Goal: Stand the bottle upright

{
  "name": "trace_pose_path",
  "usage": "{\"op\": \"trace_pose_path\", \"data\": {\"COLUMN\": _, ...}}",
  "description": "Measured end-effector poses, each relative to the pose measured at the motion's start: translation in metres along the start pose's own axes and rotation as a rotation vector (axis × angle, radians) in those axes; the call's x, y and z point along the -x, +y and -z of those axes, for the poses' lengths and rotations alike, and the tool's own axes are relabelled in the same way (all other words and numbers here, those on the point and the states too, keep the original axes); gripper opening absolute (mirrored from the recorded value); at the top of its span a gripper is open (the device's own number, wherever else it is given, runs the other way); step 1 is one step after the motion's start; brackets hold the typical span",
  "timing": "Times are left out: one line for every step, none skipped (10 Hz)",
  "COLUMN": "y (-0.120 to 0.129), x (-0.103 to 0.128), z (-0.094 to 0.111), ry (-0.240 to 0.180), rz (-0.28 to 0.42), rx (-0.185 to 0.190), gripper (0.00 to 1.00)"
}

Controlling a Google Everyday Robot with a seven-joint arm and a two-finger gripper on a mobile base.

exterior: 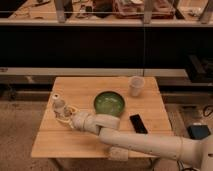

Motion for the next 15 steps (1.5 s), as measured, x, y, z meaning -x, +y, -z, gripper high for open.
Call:
{"op": "trace_pose_path", "data": {"y": 0.0, "x": -0.001, "z": -0.001, "ry": 0.001, "rz": 0.0, "rx": -0.001, "gripper": 0.0}}
{"op": "trace_pose_path", "data": {"y": -0.001, "x": -0.001, "z": -0.001, "ry": 0.0, "rz": 0.001, "rx": -0.004, "gripper": 0.0}}
{"op": "trace_pose_path", "data": {"y": -0.001, "x": 0.0, "z": -0.001, "ry": 0.0, "rz": 0.0, "rx": -0.003, "gripper": 0.0}}
{"op": "trace_pose_path", "data": {"y": -0.001, "x": 0.0, "z": -0.001, "ry": 0.0, "rz": 0.0, "rx": -0.003, "gripper": 0.0}}
{"op": "trace_pose_path", "data": {"y": -0.002, "x": 0.001, "z": -0.001, "ry": 0.001, "rz": -0.002, "rx": -0.004, "gripper": 0.0}}
{"op": "trace_pose_path", "data": {"y": -0.006, "x": 0.008, "z": 0.001, "ry": 0.003, "rz": -0.015, "rx": -0.002, "gripper": 0.0}}
{"op": "trace_pose_path", "data": {"y": -0.008, "x": 0.012, "z": 0.003, "ry": 0.01, "rz": -0.023, "rx": 0.001, "gripper": 0.0}}
{"op": "trace_pose_path", "data": {"y": -0.011, "x": 0.015, "z": 0.005, "ry": 0.016, "rz": -0.029, "rx": 0.0, "gripper": 0.0}}
{"op": "trace_pose_path", "data": {"y": -0.014, "x": 0.018, "z": 0.006, "ry": 0.024, "rz": -0.034, "rx": -0.003, "gripper": 0.0}}
{"op": "trace_pose_path", "data": {"y": -0.019, "x": 0.021, "z": 0.006, "ry": 0.026, "rz": -0.034, "rx": -0.01, "gripper": 0.0}}
{"op": "trace_pose_path", "data": {"y": -0.023, "x": 0.025, "z": 0.005, "ry": 0.021, "rz": -0.031, "rx": -0.018, "gripper": 0.0}}
{"op": "trace_pose_path", "data": {"y": -0.027, "x": 0.028, "z": 0.004, "ry": 0.016, "rz": -0.026, "rx": -0.024, "gripper": 0.0}}
{"op": "trace_pose_path", "data": {"y": -0.032, "x": 0.037, "z": 0.004, "ry": 0.0, "rz": -0.016, "rx": -0.031, "gripper": 0.0}}
{"op": "trace_pose_path", "data": {"y": -0.034, "x": 0.042, "z": 0.005, "ry": -0.008, "rz": -0.011, "rx": -0.031, "gripper": 0.0}}
{"op": "trace_pose_path", "data": {"y": -0.036, "x": 0.047, "z": 0.006, "ry": -0.015, "rz": -0.005, "rx": -0.028, "gripper": 0.0}}
